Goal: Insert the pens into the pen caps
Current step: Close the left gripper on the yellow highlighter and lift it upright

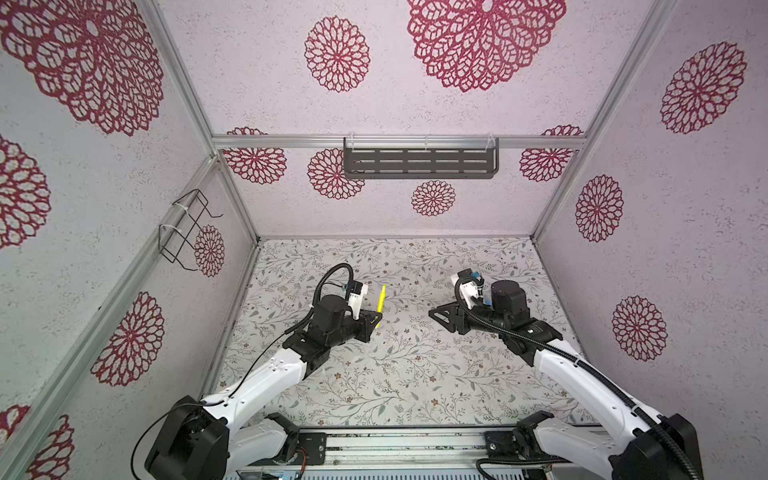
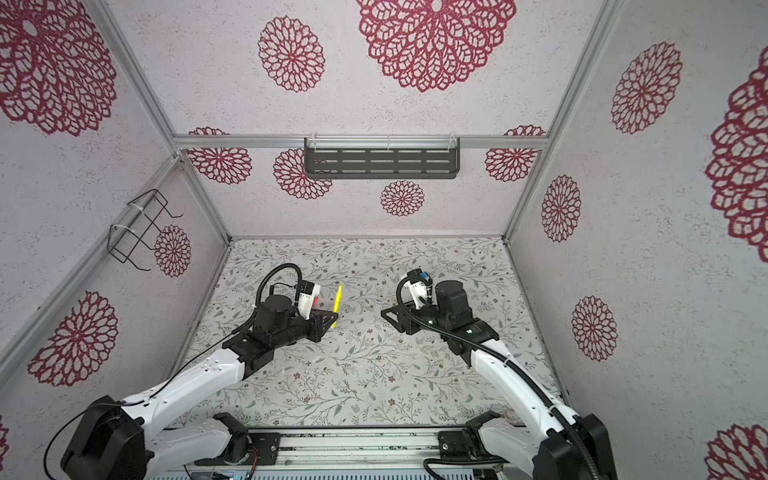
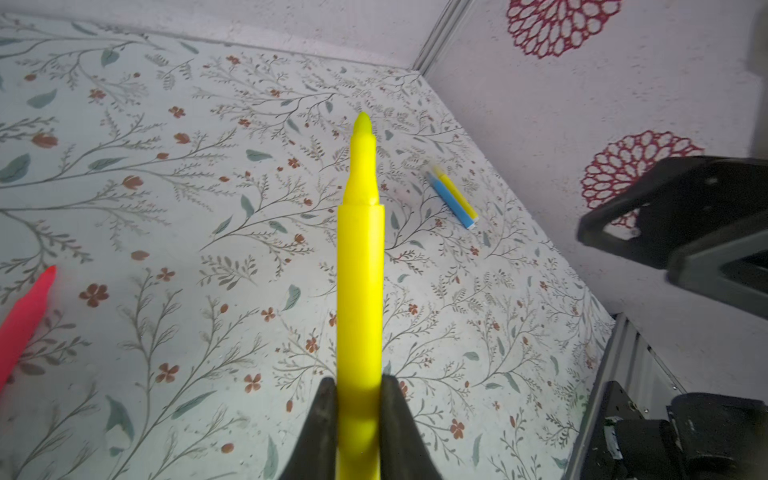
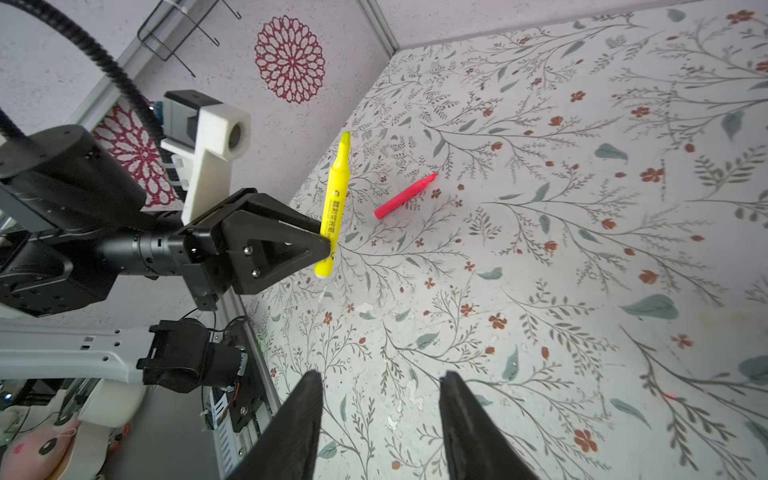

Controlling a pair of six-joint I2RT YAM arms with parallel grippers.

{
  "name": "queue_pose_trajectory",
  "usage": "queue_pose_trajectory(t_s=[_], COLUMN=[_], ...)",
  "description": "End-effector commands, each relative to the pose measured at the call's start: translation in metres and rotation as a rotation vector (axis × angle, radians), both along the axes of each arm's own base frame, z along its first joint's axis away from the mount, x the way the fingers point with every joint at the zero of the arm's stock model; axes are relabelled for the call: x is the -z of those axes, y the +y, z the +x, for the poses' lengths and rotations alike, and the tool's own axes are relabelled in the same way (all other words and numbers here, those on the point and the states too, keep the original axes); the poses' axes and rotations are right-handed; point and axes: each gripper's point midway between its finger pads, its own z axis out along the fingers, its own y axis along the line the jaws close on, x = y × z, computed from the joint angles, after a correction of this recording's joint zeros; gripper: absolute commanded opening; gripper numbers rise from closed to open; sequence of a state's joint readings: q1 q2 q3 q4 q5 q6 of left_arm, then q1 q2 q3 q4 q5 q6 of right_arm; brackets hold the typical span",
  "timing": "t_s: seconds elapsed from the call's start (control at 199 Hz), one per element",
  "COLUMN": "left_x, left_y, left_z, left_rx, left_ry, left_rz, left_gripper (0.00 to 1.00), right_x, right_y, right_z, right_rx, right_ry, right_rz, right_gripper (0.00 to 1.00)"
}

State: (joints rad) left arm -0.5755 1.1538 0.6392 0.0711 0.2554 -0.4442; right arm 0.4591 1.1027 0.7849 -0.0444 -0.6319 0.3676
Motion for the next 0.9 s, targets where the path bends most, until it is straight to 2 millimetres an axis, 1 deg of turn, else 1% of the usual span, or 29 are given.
queue_pose_trajectory(t_s=[0.0, 0.115, 0.512, 0.693, 0.898], left_x=[-0.029, -0.039, -0.046, -0.045, -0.043], left_y=[-0.013, -0.020, -0.036, -0.042, -0.044], left_z=[-0.006, -0.013, -0.024, -0.027, -0.031], left_rx=[0.036, 0.059, 0.078, 0.089, 0.095], left_ry=[-0.090, -0.116, -0.145, -0.145, -0.142], left_rz=[-0.080, -0.113, -0.134, -0.138, -0.135], left_gripper=[0.13, 0.13, 0.13, 0.13, 0.12], right_x=[-0.034, -0.037, -0.052, -0.053, -0.053], right_y=[0.021, 0.035, 0.065, 0.076, 0.084], right_z=[0.003, 0.002, 0.001, 0.002, 0.000], right_rx=[-0.052, -0.084, -0.145, -0.162, -0.180], right_ry=[-0.069, -0.071, -0.085, -0.085, -0.083], right_rz=[0.089, 0.098, 0.125, 0.135, 0.144], right_gripper=[0.49, 0.49, 0.50, 0.50, 0.49])
